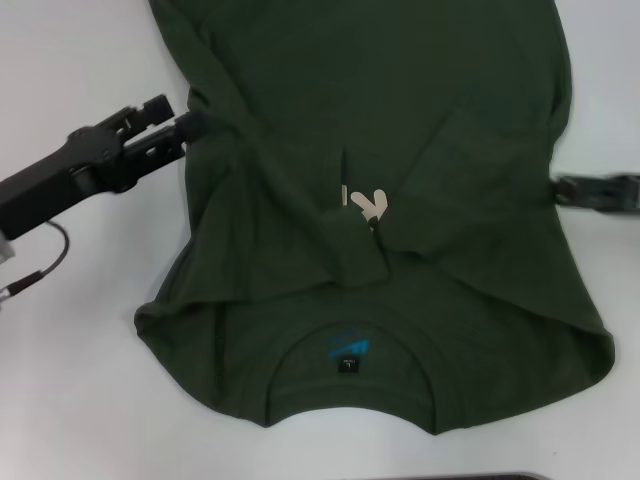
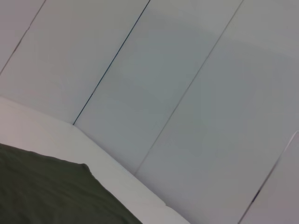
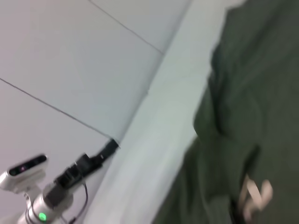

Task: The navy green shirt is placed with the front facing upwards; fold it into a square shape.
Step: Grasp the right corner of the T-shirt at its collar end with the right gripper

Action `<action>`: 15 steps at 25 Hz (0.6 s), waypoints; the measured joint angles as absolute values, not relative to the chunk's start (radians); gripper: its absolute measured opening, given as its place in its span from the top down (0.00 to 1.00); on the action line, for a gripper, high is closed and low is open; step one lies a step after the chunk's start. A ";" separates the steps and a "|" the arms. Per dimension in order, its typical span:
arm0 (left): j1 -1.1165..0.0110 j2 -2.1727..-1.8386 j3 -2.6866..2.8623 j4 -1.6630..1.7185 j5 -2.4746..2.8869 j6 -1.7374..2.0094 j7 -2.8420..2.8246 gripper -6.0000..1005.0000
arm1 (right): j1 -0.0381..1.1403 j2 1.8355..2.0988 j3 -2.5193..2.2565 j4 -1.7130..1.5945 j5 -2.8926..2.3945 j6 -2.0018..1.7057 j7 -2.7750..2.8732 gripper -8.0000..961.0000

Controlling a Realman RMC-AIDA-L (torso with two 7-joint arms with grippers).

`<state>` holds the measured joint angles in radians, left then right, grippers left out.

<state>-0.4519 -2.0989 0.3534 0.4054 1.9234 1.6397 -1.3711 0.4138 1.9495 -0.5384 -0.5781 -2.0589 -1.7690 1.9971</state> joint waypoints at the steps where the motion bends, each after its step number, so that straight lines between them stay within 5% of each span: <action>1: -0.447 -2.098 0.354 0.409 1.924 1.644 -1.371 0.18 | 0.405 1.931 -0.538 -0.578 -2.075 -1.792 2.020 0.24; 7: -0.414 -2.100 0.353 0.421 1.922 1.655 -1.379 0.18 | 0.337 1.853 -0.529 -0.583 -2.157 -1.884 2.111 0.24; 15: -0.406 -2.107 0.347 0.419 1.919 1.649 -1.380 0.18 | 0.270 1.836 -0.481 -0.617 -2.294 -1.919 2.132 0.24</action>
<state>-0.4065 -2.1067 0.3465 0.4192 1.9194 1.6486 -1.3805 0.2697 1.8362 -0.4810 -0.6171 -2.2942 -1.9192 2.1322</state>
